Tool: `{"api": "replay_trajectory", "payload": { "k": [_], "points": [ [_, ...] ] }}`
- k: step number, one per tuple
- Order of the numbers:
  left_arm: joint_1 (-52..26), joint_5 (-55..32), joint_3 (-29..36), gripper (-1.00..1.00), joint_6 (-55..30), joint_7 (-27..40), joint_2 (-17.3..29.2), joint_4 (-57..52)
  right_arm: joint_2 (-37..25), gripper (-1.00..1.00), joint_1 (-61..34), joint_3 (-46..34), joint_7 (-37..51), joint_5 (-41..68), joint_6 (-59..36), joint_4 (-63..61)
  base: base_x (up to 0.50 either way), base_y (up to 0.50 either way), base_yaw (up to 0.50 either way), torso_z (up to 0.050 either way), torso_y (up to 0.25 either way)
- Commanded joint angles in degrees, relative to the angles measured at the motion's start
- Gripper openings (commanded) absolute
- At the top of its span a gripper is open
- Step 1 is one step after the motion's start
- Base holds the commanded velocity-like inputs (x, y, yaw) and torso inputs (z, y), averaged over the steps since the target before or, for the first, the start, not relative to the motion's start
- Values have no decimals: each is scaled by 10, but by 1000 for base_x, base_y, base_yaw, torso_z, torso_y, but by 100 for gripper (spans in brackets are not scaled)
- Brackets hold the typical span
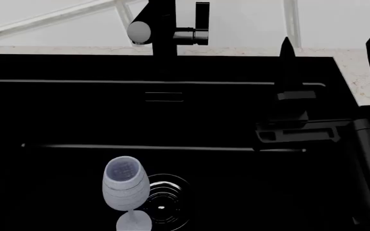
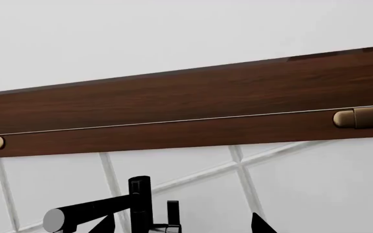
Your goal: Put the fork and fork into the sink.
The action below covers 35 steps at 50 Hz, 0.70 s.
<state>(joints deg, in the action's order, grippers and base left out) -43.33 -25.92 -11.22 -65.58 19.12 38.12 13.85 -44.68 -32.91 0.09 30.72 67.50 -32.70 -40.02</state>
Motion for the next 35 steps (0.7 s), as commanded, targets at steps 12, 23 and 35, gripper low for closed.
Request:
{"api": "replay_trajectory", "payload": {
  "k": [12,23,35],
  "points": [
    [33,5,4,-100,-1,4,-4,6,-3,100,4,6,1,4,5,0,0,0,1,-1,0],
    [30,11,2,-100,13,18,2,-40,-1,100,7,5,1,3,7,1,-1,0,1,0,0],
    [-35,-9,-9,-100,-36,64,-2,-211,0,100,15,7,-5,-2,14,4,0,0,0,0,0]
  ]
}}
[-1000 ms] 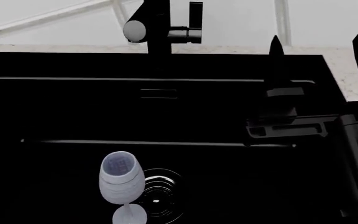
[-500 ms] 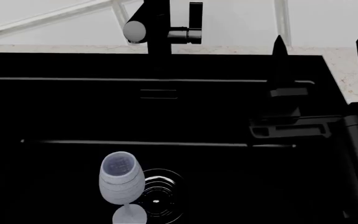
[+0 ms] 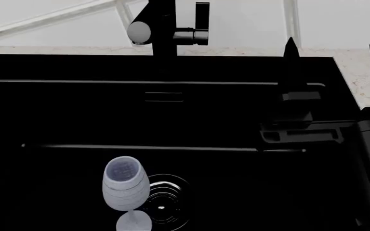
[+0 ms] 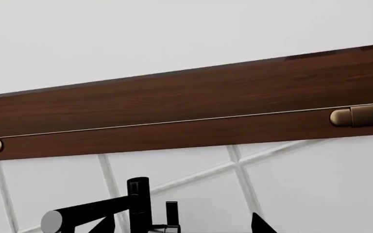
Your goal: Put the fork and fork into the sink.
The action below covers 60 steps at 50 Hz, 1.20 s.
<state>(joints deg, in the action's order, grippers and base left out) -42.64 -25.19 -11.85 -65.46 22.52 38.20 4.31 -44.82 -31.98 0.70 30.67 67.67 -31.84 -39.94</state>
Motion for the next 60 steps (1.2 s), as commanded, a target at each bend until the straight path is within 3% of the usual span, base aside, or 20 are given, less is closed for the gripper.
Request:
{"api": "replay_trajectory", "payload": {
  "k": [1,12,25,50,60],
  "points": [
    [-56,-27,2,-100,-55,29,-6,-136,2,100,6,1,-6,-3,5,3,0,0,0,0,0],
    [-115,-102,129,-100,-135,-21,-59,-225,2,100,10,2,-9,-5,10,5,0,0,0,0,0],
    [-146,-166,191,-100,-172,-72,-118,-223,6,100,9,-4,-17,-13,12,15,0,0,0,0,0],
    [-151,-46,397,-100,-26,-148,-151,96,2,100,12,-2,-14,-8,14,8,0,0,0,0,0],
    [-116,-24,463,-100,0,-180,-150,136,0,100,13,-1,-11,-7,13,7,0,0,0,0,0]
  ]
}}
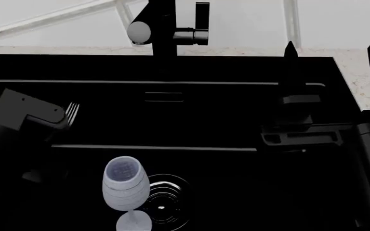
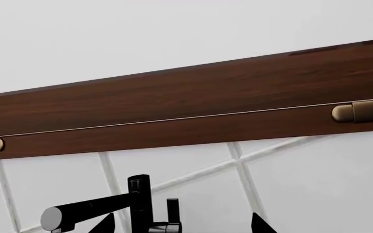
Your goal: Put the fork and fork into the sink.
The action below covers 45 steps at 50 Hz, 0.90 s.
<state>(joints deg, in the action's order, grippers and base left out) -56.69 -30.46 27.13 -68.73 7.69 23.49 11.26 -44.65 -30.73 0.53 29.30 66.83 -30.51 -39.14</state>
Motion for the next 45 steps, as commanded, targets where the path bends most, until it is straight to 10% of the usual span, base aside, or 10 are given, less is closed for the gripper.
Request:
{"api": "replay_trajectory", "payload": {
  "k": [1,40,41,45],
  "points": [
    [26,29,77,-100,34,-33,-2,68,-2,100,0,0,3,1,0,-1,0,0,0,0,0],
    [59,3,106,-100,-7,-60,19,34,-7,100,12,9,7,5,6,-7,0,0,0,0,0],
    [59,2,105,100,-8,-59,19,32,-8,100,12,8,7,5,5,-7,0,0,0,0,0],
    [59,2,100,100,-10,-54,19,34,-9,100,11,8,7,6,5,-7,0,1,0,0,0]
  ]
}}
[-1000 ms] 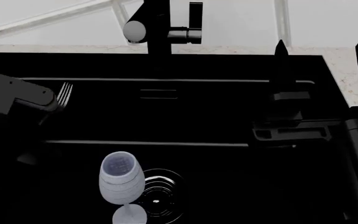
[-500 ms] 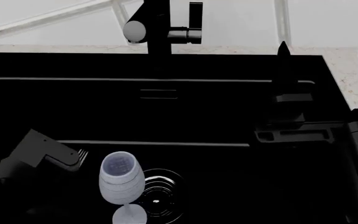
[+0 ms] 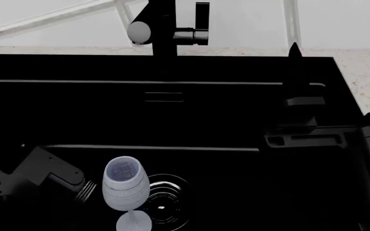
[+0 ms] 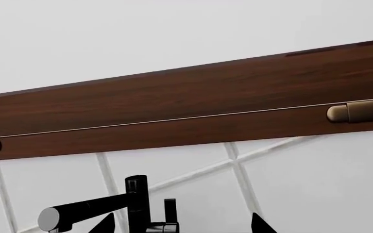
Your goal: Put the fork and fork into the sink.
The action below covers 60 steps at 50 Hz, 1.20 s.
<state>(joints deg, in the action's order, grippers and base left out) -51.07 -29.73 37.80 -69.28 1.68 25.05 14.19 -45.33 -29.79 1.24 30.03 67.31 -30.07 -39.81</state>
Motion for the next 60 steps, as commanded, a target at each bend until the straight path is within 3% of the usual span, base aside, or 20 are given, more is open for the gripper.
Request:
{"api": "replay_trajectory", "payload": {
  "k": [1,14,20,28,32,39,50,56,60],
  "points": [
    [2,-6,-10,100,-5,8,2,6,-2,100,1,1,0,1,1,-1,0,0,3,0,0],
    [-18,-13,-36,100,-8,17,12,-10,2,100,10,2,-11,-8,10,9,0,0,0,0,0],
    [-25,-38,-79,100,-33,35,37,-93,6,100,6,-3,-16,-13,11,16,0,0,0,0,0],
    [-61,-101,-219,100,-77,69,54,-181,7,100,8,-5,-17,-16,12,18,0,0,0,0,0],
    [-55,-145,-296,100,-111,98,64,-279,7,100,3,-9,-16,-14,9,19,0,0,0,0,0],
    [-29,-227,-421,100,-181,160,40,-425,6,100,5,-8,-11,-11,8,12,0,0,0,0,0],
    [14,-334,-547,100,-197,239,25,-526,2,100,22,6,-7,-6,17,0,0,0,0,0,0],
    [51,-460,-623,100,-197,320,19,-585,-2,100,25,9,-6,-3,17,-4,0,0,0,0,0],
    [97,-470,-641,100,-171,321,25,-628,2,100,34,11,-11,-9,23,-4,0,0,0,0,0]
  ]
}}
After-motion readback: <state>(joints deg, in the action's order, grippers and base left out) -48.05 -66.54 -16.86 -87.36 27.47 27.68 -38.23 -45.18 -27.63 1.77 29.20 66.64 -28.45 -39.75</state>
